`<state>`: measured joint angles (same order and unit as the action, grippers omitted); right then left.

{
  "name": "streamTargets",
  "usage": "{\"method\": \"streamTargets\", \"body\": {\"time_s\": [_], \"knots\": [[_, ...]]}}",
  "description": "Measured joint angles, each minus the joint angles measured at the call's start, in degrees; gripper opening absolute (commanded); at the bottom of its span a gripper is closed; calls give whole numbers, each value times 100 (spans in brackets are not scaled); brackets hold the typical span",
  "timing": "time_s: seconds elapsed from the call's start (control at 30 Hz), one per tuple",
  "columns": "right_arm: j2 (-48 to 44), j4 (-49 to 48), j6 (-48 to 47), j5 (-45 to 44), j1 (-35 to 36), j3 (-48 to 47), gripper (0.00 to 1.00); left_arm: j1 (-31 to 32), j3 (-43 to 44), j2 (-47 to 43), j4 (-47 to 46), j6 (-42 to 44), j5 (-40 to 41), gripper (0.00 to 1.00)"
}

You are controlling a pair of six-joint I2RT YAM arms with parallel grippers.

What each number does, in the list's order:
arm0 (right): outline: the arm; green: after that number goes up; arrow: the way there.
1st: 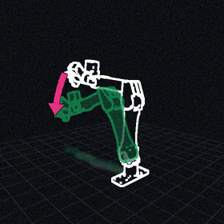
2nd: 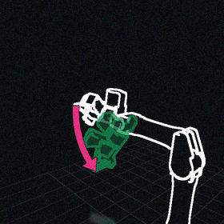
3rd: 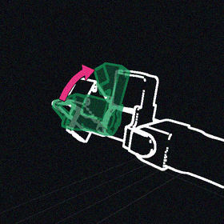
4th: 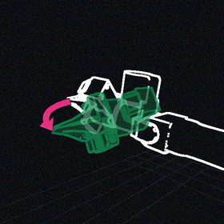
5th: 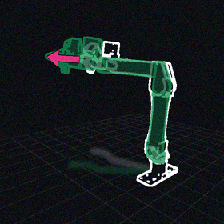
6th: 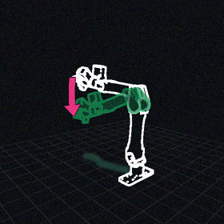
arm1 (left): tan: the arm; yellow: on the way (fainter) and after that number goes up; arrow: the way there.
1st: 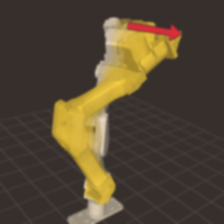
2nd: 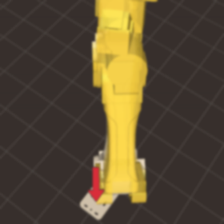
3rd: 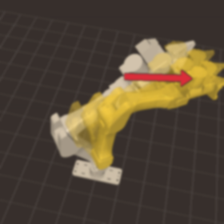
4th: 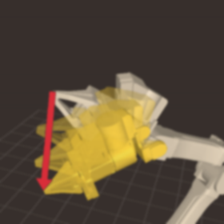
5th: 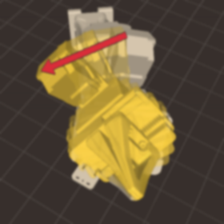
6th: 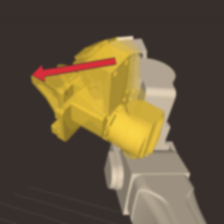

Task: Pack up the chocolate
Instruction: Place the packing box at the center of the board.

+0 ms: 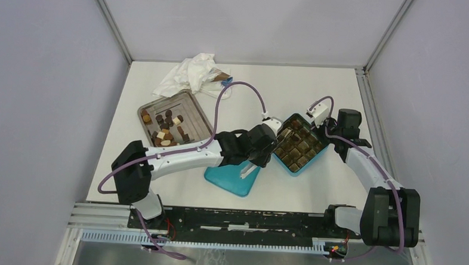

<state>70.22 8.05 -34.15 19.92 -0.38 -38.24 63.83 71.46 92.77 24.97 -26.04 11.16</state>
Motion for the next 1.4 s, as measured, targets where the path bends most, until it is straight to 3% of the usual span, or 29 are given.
{"method": "streamTargets", "body": {"time_s": [0.53, 0.97, 1.4], "knots": [[409, 118, 44, -83, 0, -164, 4, 146, 328, 278, 485, 42, 85, 16], [492, 208, 46, -81, 0, -190, 7, 162, 522, 472, 688, 42, 227, 30], [581, 240, 46, -96, 0, -234, 8, 216, 660, 586, 826, 42, 234, 35]]}}
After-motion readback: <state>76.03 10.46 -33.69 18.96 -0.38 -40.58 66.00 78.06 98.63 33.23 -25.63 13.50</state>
